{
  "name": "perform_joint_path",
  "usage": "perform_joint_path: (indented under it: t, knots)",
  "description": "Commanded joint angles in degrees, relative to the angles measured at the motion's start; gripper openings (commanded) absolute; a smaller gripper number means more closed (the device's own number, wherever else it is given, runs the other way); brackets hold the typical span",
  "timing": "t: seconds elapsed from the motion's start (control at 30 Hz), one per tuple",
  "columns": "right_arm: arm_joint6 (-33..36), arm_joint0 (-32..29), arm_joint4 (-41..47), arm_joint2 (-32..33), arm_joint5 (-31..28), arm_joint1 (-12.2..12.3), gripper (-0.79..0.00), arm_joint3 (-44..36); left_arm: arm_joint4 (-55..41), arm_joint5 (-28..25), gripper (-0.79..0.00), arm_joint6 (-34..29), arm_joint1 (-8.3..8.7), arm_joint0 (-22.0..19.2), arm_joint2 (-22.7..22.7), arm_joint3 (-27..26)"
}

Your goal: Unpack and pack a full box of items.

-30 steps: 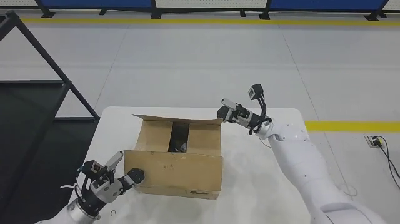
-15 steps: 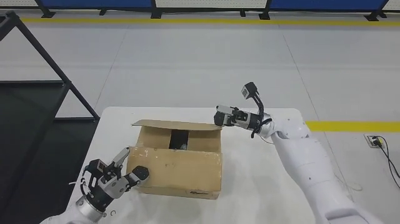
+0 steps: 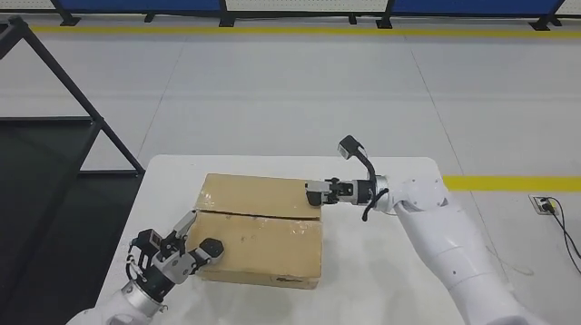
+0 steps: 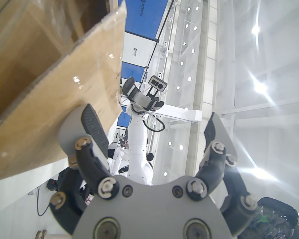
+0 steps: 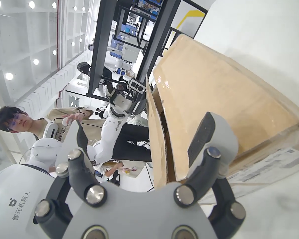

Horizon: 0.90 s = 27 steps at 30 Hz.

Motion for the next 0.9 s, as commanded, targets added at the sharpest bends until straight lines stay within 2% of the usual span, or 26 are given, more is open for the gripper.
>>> perform_joint_path:
  t: [0.0, 0.3, 0.57, 0.8, 0.87]
  knots:
    - [0.55, 0.13, 1.14, -0.65, 0.56, 0.09, 0.0, 0.36, 0.1, -0.3, 0.0, 1.03, -0.03, -0.04, 0.22, 0.02]
    - [5.7, 1.46, 10.85, -1.55, 5.72, -0.76, 0.0, 5.57, 0.48, -1.59, 0.0, 4.64, -0.14, -0.05, 1.3, 0.14]
    - [8.28, 2.61, 11.15, -3.39, 9.81, -1.77, 0.0, 8.46, -0.41, -4.43, 0.0, 7.48, -0.33, 0.15, 1.46, 0.05]
    - [7.86, 2.75, 9.73, -4.52, 10.1, -2.26, 0.0, 8.74, -3.52, -11.23, 0.0, 14.19, -0.7, 2.49, -2.74, -0.24]
    - [7.86, 2.79, 9.73, -4.55, 10.08, -2.33, 0.0, 8.87, -0.54, -12.33, 0.0, 14.59, -0.52, 3.45, -4.32, 0.38]
